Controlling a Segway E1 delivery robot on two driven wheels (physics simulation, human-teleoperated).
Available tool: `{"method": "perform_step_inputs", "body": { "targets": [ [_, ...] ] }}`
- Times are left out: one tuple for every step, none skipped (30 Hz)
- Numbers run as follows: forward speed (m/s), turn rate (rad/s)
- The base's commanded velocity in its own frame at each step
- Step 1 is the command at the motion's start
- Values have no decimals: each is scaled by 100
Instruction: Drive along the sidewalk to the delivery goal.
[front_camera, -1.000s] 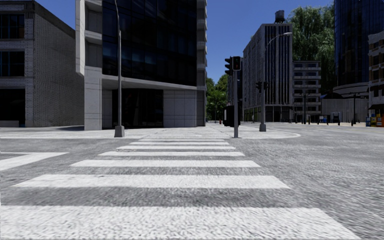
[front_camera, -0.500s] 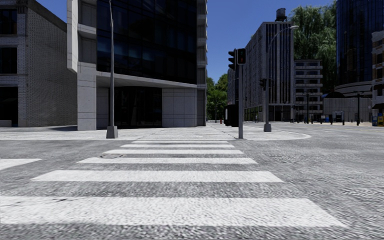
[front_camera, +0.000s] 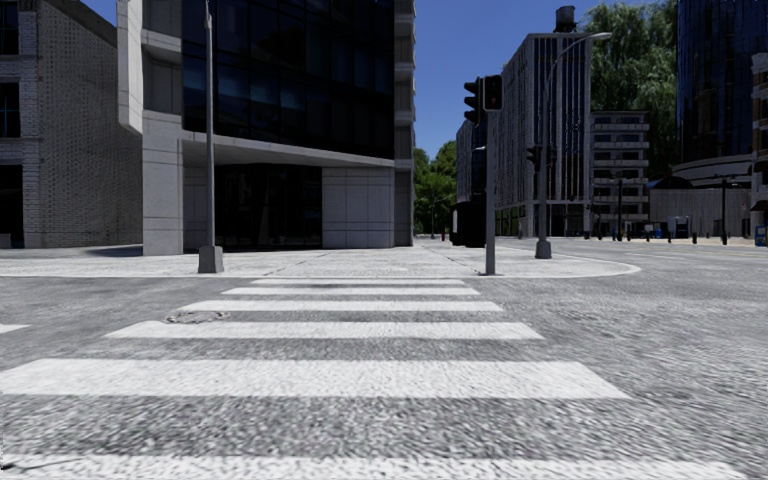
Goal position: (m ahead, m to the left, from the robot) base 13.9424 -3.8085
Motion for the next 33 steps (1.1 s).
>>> {"method": "perform_step_inputs", "body": {
  "targets": [
    [124,0],
    [124,0],
    [126,0],
    [128,0],
    [130,0],
    [130,0],
    [131,0],
    [131,0],
    [134,0],
    [150,0],
    [150,0],
    [200,0],
    [200,0],
    [200,0],
    [200,0],
    [200,0],
    [200,0],
    [200,0],
    [200,0],
    [200,0],
    [200,0],
    [200,0],
    [200,0],
    [200,0],
    [200,0],
    [200,0],
    [200,0],
    [200,0],
    [200,0],
    [200,0],
    [200,0],
    [200,0],
    [200,0]
  ]
}}
